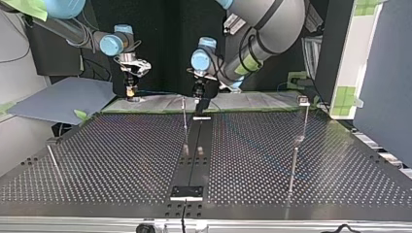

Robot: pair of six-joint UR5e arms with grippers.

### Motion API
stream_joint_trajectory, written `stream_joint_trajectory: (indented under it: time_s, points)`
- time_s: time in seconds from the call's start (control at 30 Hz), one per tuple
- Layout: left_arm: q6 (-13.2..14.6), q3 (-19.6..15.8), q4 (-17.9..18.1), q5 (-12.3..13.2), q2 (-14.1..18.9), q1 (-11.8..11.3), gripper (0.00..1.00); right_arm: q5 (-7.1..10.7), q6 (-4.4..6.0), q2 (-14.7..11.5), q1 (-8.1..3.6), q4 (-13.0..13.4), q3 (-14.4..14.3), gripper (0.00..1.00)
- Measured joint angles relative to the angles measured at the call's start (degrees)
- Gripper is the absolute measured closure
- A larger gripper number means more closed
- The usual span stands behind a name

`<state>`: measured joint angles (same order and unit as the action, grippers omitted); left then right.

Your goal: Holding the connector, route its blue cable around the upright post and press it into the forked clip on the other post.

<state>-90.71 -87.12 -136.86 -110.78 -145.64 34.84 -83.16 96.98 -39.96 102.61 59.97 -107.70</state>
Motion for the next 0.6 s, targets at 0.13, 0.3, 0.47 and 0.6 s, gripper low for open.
stream_joint_trajectory:
  time_s: [0.13,0.3,0.47,0.6]
  points:
    - [-0.3,1.3,-1.6,0.1,-0.7,-0.2,0.98,0.0,0.01,0.0,-0.12,0.0,0.0,1.0]
    - [-1.0,2.1,-2.9,0.5,-0.8,-0.7,0.95,-0.02,0.18,0.0,-0.37,0.0,0.2,1.0]
    - [-2.2,4.1,-5.1,1.9,-0.7,-2.0,0.95,0.0,0.23,0.0,-0.69,-0.3,0.9,1.0]
    - [-2.4,5.9,-6.9,2.7,-0.7,-2.7,0.95,0.01,0.24,0.0,-0.76,-0.5,1.1,1.0]
